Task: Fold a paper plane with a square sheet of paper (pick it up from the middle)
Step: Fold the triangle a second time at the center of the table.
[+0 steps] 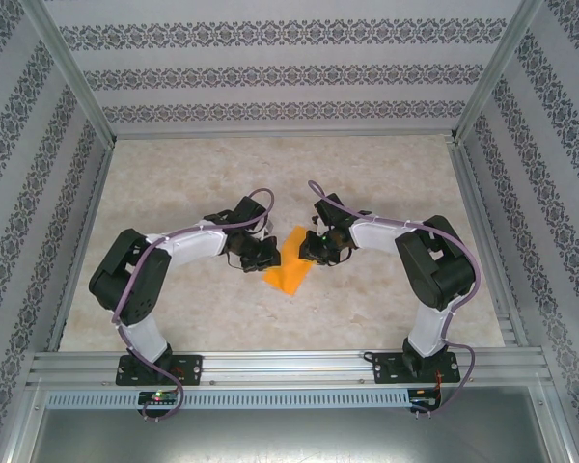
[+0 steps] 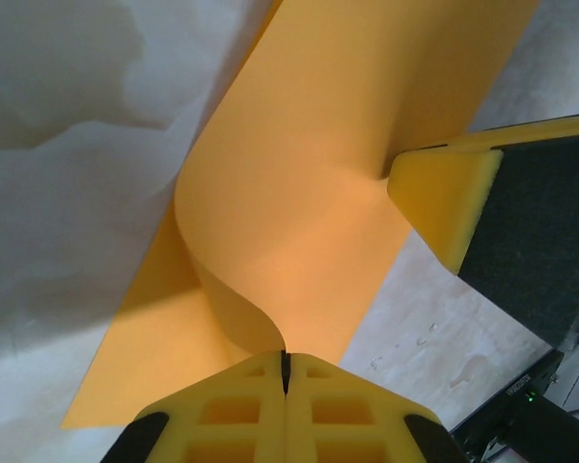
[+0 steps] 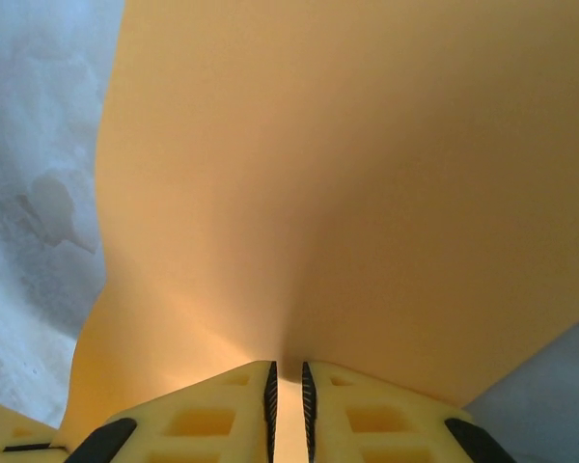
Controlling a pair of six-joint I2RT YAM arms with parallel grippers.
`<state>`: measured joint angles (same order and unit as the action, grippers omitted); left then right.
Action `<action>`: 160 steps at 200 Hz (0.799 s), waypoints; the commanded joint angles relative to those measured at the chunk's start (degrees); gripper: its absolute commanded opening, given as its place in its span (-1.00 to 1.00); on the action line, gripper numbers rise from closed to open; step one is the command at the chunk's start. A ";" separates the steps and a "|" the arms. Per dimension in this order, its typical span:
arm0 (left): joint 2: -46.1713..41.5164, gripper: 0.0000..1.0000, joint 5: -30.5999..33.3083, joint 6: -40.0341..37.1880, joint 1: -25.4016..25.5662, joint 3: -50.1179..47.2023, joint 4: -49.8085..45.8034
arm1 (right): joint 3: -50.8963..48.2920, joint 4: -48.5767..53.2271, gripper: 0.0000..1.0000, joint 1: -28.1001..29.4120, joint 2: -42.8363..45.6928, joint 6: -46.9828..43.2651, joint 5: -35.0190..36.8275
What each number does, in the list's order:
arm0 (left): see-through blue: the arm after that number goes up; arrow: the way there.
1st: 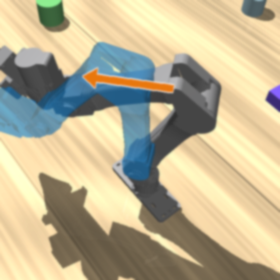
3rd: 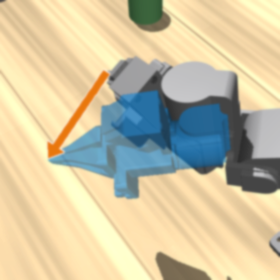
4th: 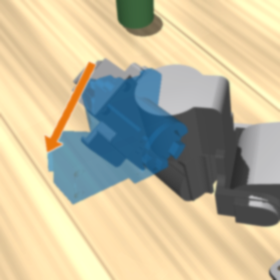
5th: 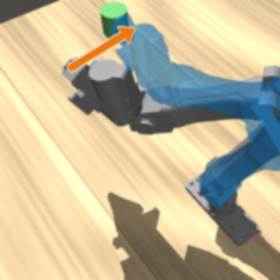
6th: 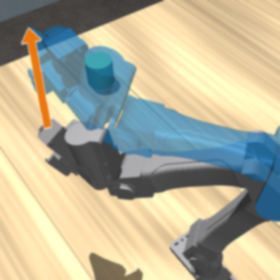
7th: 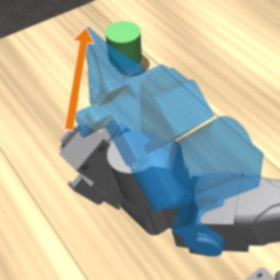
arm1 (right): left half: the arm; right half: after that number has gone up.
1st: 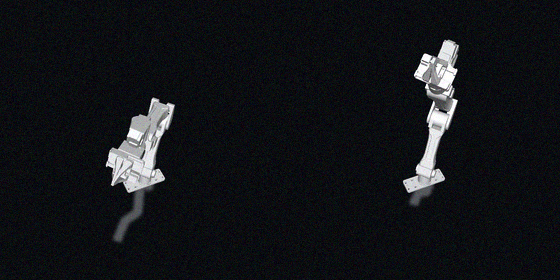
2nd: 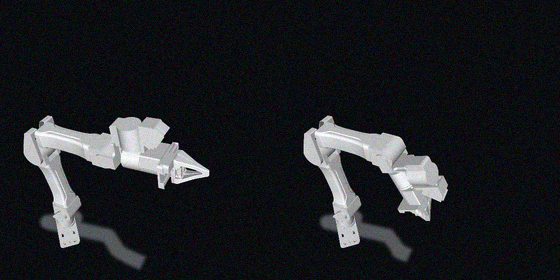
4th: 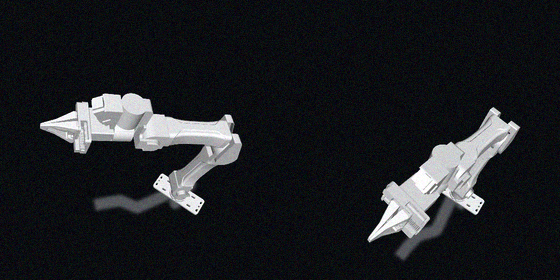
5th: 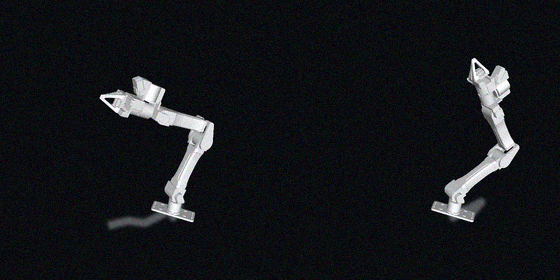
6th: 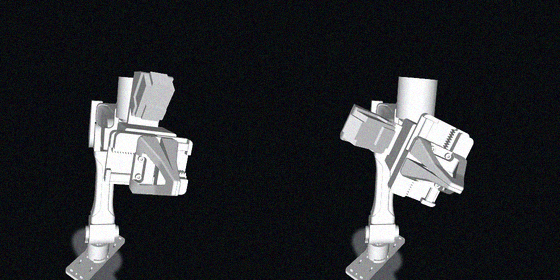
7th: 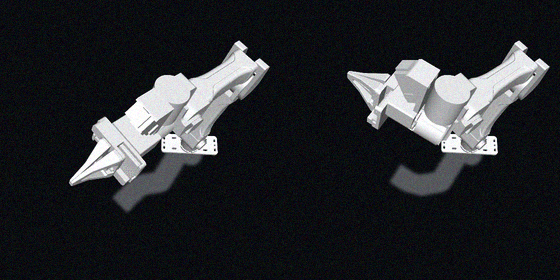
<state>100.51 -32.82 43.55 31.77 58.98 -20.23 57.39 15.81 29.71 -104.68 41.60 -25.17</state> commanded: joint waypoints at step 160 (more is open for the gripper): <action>11.55 -1.00 -0.79 -4.33 3.57 11.99 -3.94 | -0.56 -2.30 -0.66 -1.33 -1.49 -1.22 -2.85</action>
<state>110.80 -33.04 40.77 34.39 69.58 -22.37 57.36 13.91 28.97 -104.92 41.41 -27.05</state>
